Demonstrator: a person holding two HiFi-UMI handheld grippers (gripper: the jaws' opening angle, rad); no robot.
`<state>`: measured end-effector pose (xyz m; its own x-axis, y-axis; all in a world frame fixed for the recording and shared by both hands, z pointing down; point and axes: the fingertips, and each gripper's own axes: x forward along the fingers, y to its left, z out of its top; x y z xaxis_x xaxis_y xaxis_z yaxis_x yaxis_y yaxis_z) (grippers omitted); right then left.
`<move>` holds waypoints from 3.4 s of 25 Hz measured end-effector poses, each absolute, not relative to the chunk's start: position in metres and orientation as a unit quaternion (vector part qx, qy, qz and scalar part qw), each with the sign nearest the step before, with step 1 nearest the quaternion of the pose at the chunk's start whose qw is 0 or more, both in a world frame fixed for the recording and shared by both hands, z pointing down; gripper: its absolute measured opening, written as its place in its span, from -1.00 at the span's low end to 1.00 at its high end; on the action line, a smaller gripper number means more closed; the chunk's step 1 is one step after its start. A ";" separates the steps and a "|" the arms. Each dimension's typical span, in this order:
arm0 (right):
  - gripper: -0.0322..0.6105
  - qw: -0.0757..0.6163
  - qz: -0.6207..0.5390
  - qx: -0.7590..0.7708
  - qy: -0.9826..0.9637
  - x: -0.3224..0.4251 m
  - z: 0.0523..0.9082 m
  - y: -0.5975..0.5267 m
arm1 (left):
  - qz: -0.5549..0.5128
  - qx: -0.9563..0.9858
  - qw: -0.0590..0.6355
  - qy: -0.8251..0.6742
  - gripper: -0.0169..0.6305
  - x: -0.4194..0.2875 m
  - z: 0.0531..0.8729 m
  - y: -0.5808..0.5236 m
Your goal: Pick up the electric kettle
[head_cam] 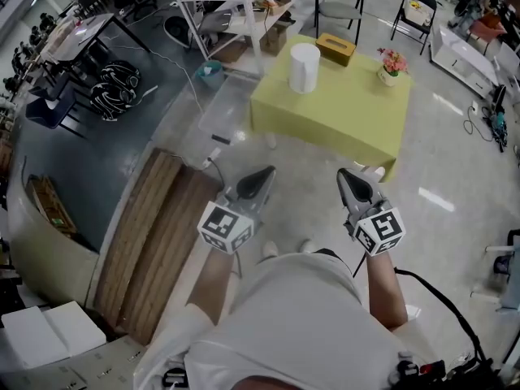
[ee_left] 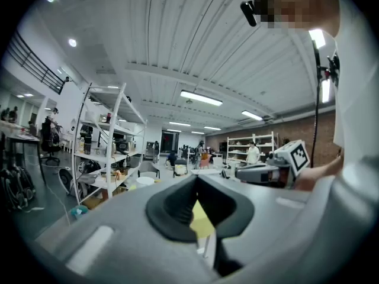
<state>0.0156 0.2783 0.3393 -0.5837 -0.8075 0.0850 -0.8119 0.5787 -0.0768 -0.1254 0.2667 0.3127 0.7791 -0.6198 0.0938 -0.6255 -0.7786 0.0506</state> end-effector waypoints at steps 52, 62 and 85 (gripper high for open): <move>-0.88 0.051 0.067 0.432 -0.898 0.041 0.379 0.143 | 0.039 0.940 0.058 -0.335 -0.94 -0.093 0.349 0.120; -0.88 0.053 0.055 0.441 -0.894 0.023 0.373 0.083 | 0.040 0.948 0.050 -0.312 -0.94 -0.105 0.344 0.056; -0.88 0.061 0.062 0.494 -0.865 -0.033 0.376 -0.035 | 0.063 0.972 0.040 -0.223 -0.94 -0.143 0.354 -0.073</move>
